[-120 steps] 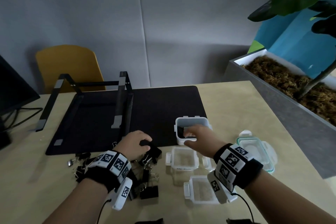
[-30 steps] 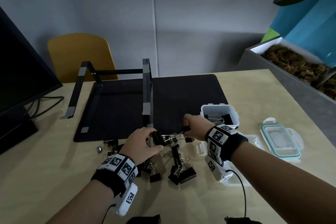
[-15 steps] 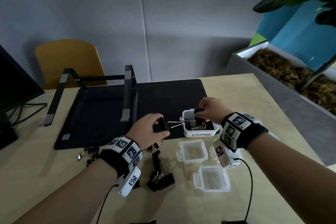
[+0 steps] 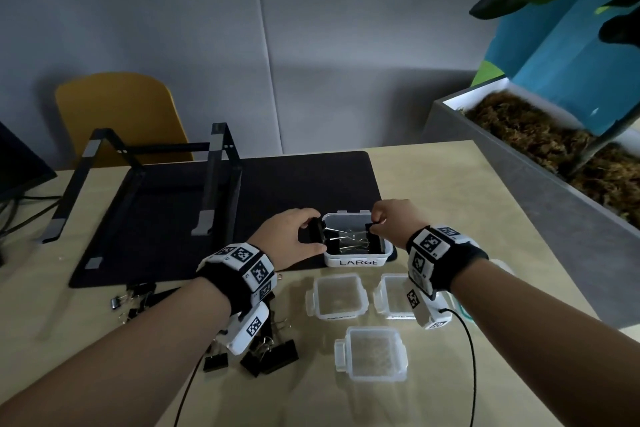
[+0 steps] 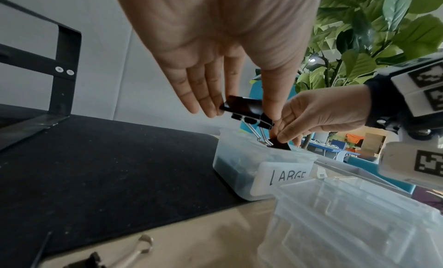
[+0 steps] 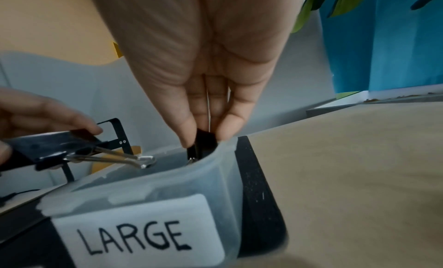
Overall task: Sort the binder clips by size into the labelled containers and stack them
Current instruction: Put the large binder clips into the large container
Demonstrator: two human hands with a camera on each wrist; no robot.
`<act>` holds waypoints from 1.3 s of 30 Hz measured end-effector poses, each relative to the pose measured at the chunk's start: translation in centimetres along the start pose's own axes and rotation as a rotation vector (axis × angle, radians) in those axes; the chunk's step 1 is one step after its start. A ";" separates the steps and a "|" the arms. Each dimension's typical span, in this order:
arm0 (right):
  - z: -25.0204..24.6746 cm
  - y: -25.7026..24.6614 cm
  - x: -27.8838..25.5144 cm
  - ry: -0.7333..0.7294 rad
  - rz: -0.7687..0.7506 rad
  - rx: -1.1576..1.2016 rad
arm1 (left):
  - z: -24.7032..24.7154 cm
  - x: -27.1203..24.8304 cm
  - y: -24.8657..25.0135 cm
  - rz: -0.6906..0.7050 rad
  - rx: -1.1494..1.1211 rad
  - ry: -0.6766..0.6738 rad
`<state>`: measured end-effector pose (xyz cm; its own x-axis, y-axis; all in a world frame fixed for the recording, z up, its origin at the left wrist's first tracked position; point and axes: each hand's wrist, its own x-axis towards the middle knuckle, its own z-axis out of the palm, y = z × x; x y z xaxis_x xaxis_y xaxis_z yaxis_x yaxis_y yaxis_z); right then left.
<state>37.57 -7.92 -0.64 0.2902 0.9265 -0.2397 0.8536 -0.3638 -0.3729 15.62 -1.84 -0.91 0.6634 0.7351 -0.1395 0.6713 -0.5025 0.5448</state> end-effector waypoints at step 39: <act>0.1 1.4 -0.7 -0.183 -0.128 -0.094 | 2.4 1.5 0.7 0.073 0.281 -0.210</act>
<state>38.53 -9.12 -1.14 0.1005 0.9285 -0.3576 0.9174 -0.2256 -0.3280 17.86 -2.20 -2.77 0.7466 0.5982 -0.2913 0.6652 -0.6769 0.3150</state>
